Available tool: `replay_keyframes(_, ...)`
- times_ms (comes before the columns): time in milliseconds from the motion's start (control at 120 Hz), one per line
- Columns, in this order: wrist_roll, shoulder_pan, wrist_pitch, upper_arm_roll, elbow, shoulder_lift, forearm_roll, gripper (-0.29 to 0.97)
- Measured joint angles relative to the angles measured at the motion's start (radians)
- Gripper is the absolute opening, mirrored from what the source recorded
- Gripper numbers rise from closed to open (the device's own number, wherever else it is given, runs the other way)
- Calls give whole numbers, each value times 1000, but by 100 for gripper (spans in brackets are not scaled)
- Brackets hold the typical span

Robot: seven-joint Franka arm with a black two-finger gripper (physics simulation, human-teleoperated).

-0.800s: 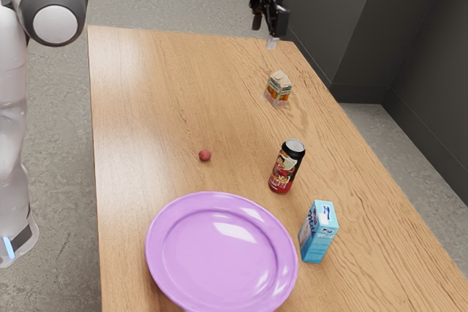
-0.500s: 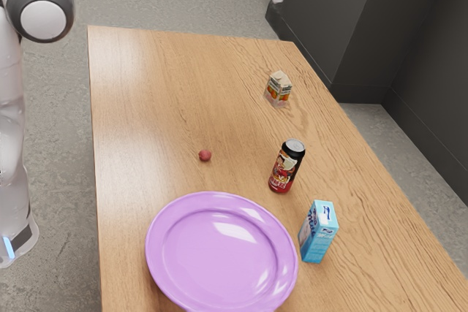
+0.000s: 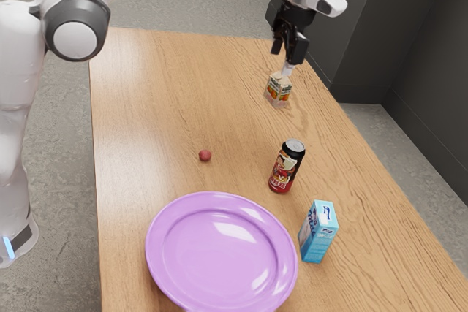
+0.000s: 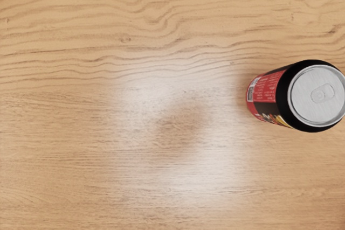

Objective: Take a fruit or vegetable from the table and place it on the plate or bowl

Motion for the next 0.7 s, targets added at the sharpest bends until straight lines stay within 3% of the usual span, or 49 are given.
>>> replay_keyframes(267,-9,-33,34,-8,-74,-3,54,68)
replay_keyframes(408,-12,-34,228,-3,-557,-250,61,68)
replay_keyframes(492,-12,-39,359,18,-776,-327,61,68)
replay_keyframes(592,-13,-19,486,57,-924,-378,57,68)
replay_keyframes(700,-14,-16,566,66,-968,-404,53,68)
